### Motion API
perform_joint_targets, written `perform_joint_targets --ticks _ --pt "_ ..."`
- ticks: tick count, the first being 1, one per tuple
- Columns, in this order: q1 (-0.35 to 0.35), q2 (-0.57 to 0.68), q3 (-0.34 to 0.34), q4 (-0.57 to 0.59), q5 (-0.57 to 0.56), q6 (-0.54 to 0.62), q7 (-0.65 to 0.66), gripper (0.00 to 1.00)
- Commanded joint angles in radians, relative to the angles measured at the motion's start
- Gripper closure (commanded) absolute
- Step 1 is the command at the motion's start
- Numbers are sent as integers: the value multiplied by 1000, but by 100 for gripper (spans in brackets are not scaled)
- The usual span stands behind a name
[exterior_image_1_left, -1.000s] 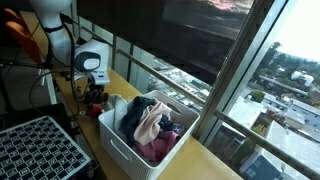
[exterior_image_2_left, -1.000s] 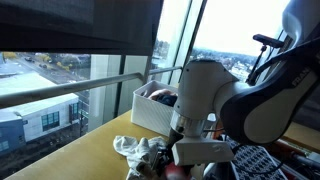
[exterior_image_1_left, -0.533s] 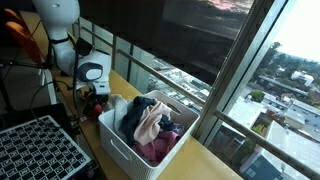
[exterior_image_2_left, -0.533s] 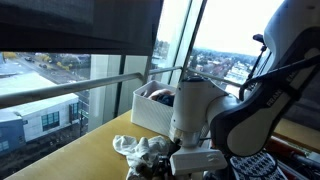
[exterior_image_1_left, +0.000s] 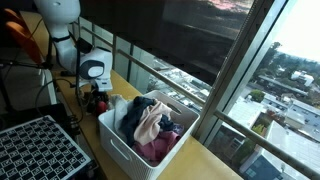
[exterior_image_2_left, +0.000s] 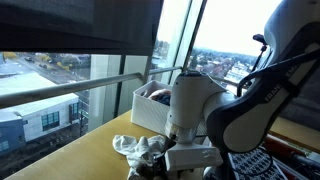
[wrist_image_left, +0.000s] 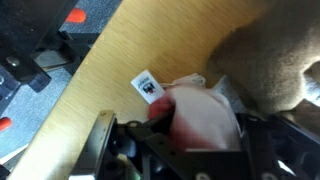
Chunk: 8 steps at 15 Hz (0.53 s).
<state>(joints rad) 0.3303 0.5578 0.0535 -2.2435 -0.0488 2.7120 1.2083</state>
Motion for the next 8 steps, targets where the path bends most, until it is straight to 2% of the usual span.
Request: perform_joint_targets --ticks 1,3,8 --pt "20 -23 -20 -7 17 1 -21 95" --pt "25 -61 -28 -24 9 -4 -14 100" --pt "45 -270 -73 -115 -42 -31 19 100"
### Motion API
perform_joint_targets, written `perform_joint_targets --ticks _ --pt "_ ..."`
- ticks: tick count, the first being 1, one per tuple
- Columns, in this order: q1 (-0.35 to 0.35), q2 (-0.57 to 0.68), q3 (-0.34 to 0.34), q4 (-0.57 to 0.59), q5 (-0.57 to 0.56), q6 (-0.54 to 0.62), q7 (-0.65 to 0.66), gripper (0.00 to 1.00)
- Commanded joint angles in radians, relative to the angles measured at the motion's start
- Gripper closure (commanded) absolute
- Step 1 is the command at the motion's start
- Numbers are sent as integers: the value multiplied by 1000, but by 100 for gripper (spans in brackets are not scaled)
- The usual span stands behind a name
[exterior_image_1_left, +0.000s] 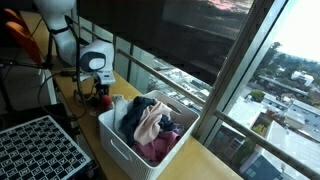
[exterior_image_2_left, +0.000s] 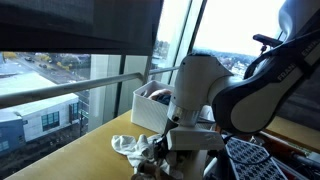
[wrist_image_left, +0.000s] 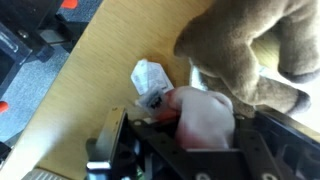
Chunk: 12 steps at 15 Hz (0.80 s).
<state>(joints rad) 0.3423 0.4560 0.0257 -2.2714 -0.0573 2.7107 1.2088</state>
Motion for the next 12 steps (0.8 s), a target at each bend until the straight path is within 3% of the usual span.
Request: perform_joint_targets --ticks 1,6,12 --pt "34 -223 -58 -105 -54 -41 30 100" --pt "-44 -477 -34 -137 -172 -144 77 100" --pt "-207 -735 44 -41 -184 -345 51 100"
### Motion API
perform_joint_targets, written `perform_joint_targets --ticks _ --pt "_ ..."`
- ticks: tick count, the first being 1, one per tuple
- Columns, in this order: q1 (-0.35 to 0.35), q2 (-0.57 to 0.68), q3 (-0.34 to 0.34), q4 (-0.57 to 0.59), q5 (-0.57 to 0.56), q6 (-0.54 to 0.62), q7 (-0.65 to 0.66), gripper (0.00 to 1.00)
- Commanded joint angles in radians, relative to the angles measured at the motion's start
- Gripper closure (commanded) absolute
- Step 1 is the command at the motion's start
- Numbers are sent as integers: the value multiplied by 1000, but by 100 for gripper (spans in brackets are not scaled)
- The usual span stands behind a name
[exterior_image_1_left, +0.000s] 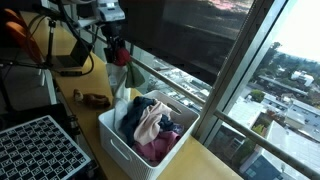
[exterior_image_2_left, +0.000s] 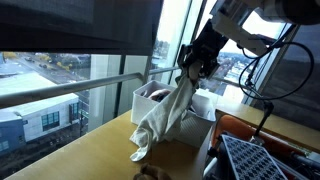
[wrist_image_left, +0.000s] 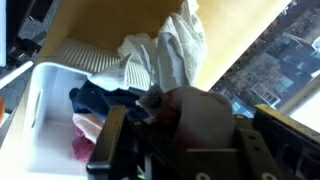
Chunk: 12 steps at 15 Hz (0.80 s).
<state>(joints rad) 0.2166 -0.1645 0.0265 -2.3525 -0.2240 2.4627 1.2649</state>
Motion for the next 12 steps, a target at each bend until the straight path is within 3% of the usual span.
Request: perform_joint_targets --ticks 1,6,12 --pt "-111 -145 53 70 -22 -132 -5 100" --pt "-237 -220 61 295 -27 -354 -67 100" --pt "-343 -148 35 614 -58 -542 -162 100"
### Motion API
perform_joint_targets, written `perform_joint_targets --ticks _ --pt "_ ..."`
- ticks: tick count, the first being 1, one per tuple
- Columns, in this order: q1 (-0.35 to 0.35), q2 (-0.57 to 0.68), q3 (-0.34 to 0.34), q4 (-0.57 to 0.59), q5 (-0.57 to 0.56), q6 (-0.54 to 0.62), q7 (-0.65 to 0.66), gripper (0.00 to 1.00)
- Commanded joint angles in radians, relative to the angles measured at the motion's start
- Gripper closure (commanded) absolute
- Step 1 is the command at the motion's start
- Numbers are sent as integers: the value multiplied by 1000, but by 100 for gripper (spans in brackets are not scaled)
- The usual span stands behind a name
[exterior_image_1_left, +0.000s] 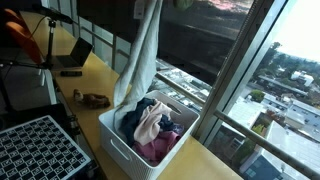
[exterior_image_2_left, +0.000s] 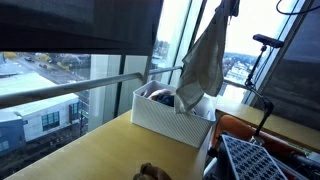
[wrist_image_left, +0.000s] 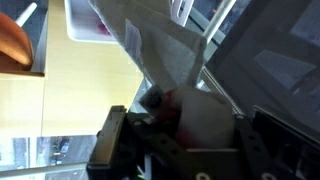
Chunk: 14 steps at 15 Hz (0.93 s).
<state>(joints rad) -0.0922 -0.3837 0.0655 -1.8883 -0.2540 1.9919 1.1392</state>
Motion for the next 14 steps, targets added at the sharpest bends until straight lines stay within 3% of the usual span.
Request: perform_joint_targets --ticks 1,5,14 --pt "-46 91 -10 189 -32 -84 -50 100" --pt "-59 153 -25 238 -43 -68 -71 100" --pt "-37 248 -66 -46 12 155 -84 100"
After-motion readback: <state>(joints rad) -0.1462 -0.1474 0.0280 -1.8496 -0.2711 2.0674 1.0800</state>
